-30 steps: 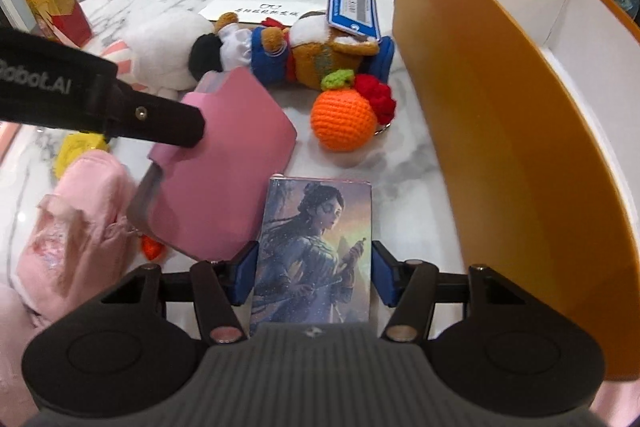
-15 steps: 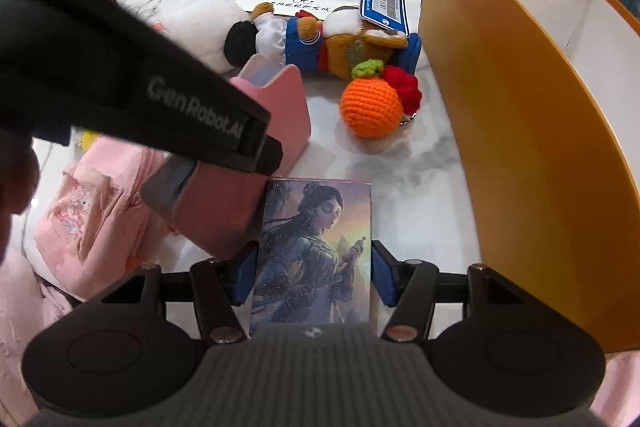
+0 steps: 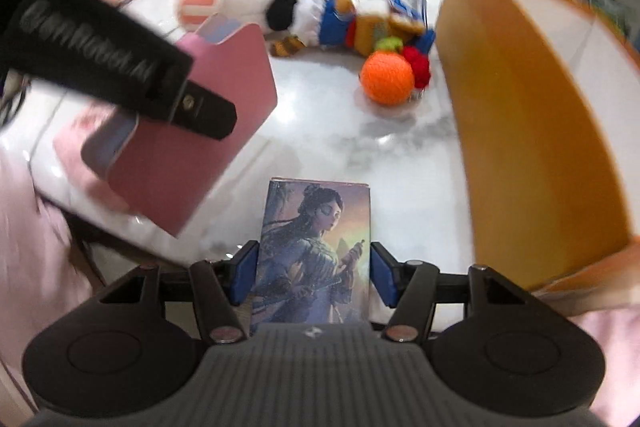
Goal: Organize objects
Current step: 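Grasp the photo card box with the right gripper and lift it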
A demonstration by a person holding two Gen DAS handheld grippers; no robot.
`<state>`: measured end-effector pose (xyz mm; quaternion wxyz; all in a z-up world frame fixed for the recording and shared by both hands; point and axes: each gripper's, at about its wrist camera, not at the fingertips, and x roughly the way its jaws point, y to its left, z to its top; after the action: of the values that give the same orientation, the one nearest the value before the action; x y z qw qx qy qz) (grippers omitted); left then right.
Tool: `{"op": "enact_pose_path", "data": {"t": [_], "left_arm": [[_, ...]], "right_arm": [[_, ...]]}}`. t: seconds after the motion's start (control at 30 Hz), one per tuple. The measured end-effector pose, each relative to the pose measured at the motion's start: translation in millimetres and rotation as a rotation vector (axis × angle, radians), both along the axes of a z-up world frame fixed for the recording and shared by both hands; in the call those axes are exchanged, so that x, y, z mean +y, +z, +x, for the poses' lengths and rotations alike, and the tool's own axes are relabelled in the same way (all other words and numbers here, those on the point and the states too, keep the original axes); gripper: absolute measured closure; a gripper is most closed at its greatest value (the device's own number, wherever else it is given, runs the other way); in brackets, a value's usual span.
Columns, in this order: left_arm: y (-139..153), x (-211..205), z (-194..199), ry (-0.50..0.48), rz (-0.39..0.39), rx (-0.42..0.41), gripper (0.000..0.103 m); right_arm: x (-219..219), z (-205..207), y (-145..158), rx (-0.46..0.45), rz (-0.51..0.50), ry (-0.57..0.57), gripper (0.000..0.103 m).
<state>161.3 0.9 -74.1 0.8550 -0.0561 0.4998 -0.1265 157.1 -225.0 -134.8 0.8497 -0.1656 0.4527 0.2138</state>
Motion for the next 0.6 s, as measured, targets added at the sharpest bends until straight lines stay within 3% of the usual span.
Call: {"op": "enact_pose_path", "data": {"t": [0.03,0.17,0.3,0.37,0.6], "left_arm": [[0,1,-3,0.007,-0.009,-0.002,0.078],[0,3,-14,0.019,-0.039,-0.008,0.078],[-2,5,-24,0.027,-0.064,-0.007,0.078],[-3,7,-29,0.032,-0.069,-0.007,0.078],[-3,19,-41,0.056,-0.097,-0.015,0.078]], "right_arm": [[6,-7,0,-0.037,-0.031,0.029,0.030],[13,-40,6,-0.162,-0.170,0.145,0.031],[32,-60,-5,-0.163,-0.299,0.250,0.039],[37,-66,-15,-0.158,-0.359,0.264,0.039],[53,-82,-44,-0.264,-0.516,0.291,0.034]]}}
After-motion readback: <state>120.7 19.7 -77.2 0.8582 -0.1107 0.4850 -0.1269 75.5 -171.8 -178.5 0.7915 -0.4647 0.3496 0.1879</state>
